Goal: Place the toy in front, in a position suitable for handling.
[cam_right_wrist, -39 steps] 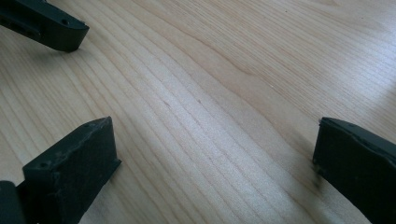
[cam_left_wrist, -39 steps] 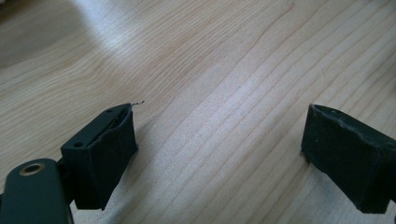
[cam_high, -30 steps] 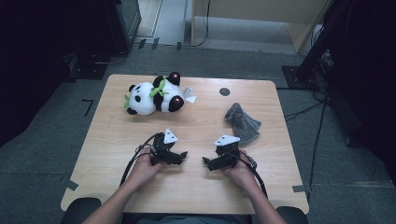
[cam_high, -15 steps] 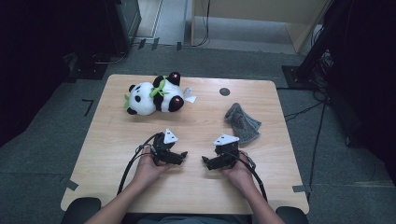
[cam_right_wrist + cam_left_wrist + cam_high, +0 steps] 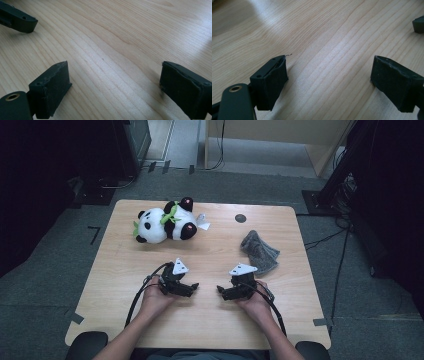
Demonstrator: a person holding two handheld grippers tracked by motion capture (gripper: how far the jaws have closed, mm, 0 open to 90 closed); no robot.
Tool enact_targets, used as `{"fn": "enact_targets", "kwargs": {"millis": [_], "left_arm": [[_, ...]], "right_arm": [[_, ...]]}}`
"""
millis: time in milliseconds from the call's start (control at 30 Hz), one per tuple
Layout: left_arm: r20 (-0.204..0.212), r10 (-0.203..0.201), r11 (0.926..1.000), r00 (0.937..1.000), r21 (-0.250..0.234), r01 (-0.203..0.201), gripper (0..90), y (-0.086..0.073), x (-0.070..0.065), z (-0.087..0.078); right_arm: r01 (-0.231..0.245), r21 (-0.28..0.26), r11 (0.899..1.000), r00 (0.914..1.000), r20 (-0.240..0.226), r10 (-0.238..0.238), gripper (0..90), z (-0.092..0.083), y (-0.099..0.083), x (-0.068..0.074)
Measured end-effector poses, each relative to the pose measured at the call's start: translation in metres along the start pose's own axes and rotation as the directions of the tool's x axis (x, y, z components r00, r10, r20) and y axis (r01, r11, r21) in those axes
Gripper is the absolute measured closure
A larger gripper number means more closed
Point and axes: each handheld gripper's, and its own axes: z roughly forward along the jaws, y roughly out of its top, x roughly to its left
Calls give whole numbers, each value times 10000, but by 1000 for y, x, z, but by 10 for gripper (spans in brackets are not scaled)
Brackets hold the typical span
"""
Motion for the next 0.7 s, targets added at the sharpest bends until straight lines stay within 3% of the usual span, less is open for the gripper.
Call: {"fn": "enact_targets", "kwargs": {"millis": [200,300,433,567,700], "left_arm": [[160,-259,9997,9995,-12,259,149,0,4,-1],[343,-622,9980,9975,-49,624,148,1,11,-5],[295,-475,9984,9984,-281,483,148,3,14,-11],[578,-464,9978,9973,-440,490,161,8,18,-19],[490,-231,9988,9985,-427,252,245,9,23,-25]], "right_arm": [[28,-90,10000,10000,-14,-28,141,0,1,-2],[1,-52,10000,10000,8,-1,147,0,1,-2],[14,-58,10000,10000,-10,-14,151,1,2,-1],[43,-175,9998,10000,-5,-43,154,1,1,-1],[26,-265,9996,10000,27,-25,162,1,0,-2]]}}
